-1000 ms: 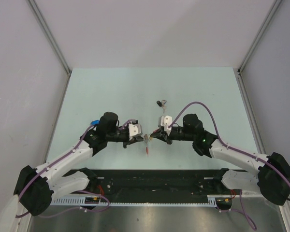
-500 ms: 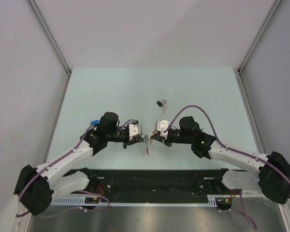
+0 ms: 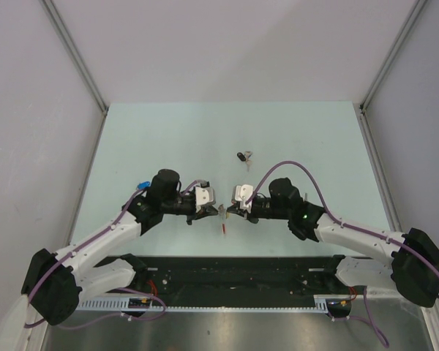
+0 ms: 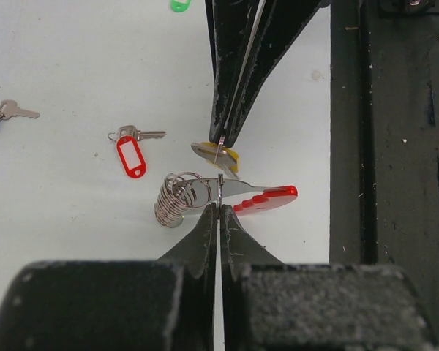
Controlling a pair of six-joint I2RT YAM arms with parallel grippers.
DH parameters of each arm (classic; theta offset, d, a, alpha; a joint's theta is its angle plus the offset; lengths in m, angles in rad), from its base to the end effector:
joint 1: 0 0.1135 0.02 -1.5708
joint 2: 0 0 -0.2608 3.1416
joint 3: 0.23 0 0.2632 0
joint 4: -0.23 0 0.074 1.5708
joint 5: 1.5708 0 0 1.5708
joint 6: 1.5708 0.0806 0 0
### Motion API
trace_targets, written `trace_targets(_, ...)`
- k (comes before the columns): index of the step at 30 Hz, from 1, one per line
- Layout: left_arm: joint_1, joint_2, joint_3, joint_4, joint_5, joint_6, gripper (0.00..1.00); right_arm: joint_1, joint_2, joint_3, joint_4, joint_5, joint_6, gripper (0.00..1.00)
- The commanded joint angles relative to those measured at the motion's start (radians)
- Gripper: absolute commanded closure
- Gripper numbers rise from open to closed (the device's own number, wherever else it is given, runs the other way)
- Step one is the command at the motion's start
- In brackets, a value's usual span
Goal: Put the keys on the keyring
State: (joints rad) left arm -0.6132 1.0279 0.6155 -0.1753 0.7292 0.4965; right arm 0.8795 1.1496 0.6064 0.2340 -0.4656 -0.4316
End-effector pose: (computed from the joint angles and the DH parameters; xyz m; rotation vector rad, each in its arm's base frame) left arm 0.1782 -0.1911 0.2147 1.4449 1.5312 -0.8503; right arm 0.1652 0.2564 0.2260 -1.4081 1.2956 0.7417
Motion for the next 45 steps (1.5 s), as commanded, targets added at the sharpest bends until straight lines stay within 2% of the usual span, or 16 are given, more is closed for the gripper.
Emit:
trace_targets(1, 0.0, 0.006, 0.038, 0.0, 0.038, -0.003, 1.0, 0.012, 0.009, 0.041, 0.002, 0.007, -0.021, 1.0)
trace_targets(25, 0.0, 0.02, 0.047, -0.016, 0.049, 0.001, 0.99, 0.047, -0.017, 0.059, -0.021, 0.07, -0.047, 1.0)
trace_targets(33, 0.0, 0.034, 0.053, -0.03, 0.044, 0.011, 1.0, 0.053, -0.036, 0.127, -0.165, 0.068, -0.076, 1.0)
trace_targets(39, 0.0, 0.031, 0.055, -0.041, 0.041, 0.024, 1.0, 0.064, -0.001, 0.13, -0.131, 0.093, -0.099, 1.0)
trace_targets(45, 0.0, 0.026, 0.053, -0.044, 0.035, 0.031, 1.0, 0.069, -0.021, 0.141, -0.193, 0.104, -0.119, 1.0)
